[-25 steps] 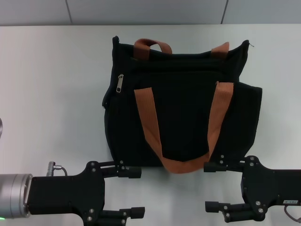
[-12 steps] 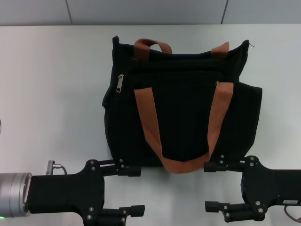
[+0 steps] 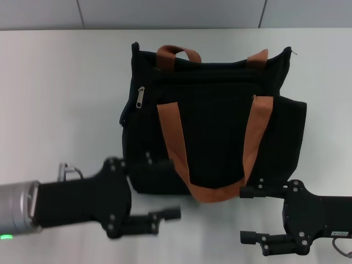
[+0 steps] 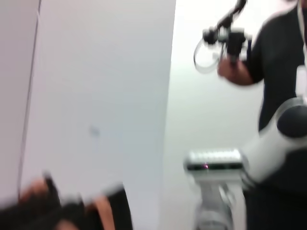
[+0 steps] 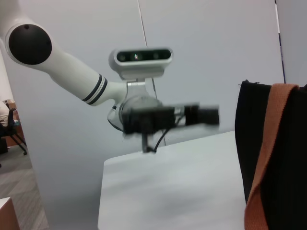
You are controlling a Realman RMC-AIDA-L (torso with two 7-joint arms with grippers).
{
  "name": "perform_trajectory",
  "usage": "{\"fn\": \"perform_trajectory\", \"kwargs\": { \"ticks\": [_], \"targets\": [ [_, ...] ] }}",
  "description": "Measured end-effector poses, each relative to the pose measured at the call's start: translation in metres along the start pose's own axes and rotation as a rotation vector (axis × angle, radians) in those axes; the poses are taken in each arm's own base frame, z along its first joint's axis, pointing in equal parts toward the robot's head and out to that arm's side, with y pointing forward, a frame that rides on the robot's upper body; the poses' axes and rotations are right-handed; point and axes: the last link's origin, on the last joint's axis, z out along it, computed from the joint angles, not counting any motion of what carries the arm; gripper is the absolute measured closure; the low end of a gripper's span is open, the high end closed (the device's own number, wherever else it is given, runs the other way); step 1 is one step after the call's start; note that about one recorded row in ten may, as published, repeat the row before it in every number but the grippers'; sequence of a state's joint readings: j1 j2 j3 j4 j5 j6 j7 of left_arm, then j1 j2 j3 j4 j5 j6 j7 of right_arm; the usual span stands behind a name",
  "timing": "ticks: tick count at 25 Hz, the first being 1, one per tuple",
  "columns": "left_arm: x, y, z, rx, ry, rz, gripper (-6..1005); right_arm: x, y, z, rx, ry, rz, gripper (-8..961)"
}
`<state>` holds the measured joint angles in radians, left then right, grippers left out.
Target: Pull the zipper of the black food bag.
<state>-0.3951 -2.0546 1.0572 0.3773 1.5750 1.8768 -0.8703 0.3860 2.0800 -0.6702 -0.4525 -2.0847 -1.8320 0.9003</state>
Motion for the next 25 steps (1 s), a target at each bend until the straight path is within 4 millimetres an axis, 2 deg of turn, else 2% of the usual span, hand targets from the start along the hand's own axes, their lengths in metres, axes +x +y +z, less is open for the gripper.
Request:
{"fn": "perform_trajectory", "kwargs": {
  "ticks": [4, 5, 6, 12, 14, 18, 20, 21, 25],
  "targets": [
    [0.022, -0.012, -0.003, 0.076, 0.148, 0.053, 318, -0.001, -0.001, 0.001, -0.003, 0.001, -0.003, 172],
    [0.022, -0.012, -0.003, 0.076, 0.148, 0.053, 320, -0.001, -0.001, 0.001, -0.003, 0.001, -0.003, 172],
    [0.031, -0.020, -0.008, 0.143, 0.214, 0.076, 322, -0.001, -0.001, 0.001, -0.003, 0.000, -0.003, 172],
    [0.043, -0.038, -0.027, 0.308, 0.272, 0.124, 336, -0.001, 0.000, 0.000, -0.004, -0.003, -0.003, 173],
    [0.046, -0.053, -0.047, 0.386, 0.191, 0.142, 340, -0.001, 0.000, 0.000, -0.004, -0.004, -0.002, 173],
    [0.043, -0.064, -0.065, 0.429, 0.075, 0.120, 349, -0.002, 0.000, -0.002, -0.002, -0.003, -0.005, 173],
    [0.041, -0.065, -0.067, 0.432, 0.049, 0.113, 354, -0.002, -0.001, -0.002, -0.002, -0.002, -0.006, 173],
    [0.036, -0.070, -0.071, 0.434, -0.037, 0.104, 356, -0.002, -0.001, -0.002, -0.001, -0.001, -0.008, 173],
    [0.029, -0.072, -0.067, 0.424, -0.102, 0.092, 365, -0.003, -0.002, -0.002, 0.001, 0.000, -0.010, 174]
  ]
}}
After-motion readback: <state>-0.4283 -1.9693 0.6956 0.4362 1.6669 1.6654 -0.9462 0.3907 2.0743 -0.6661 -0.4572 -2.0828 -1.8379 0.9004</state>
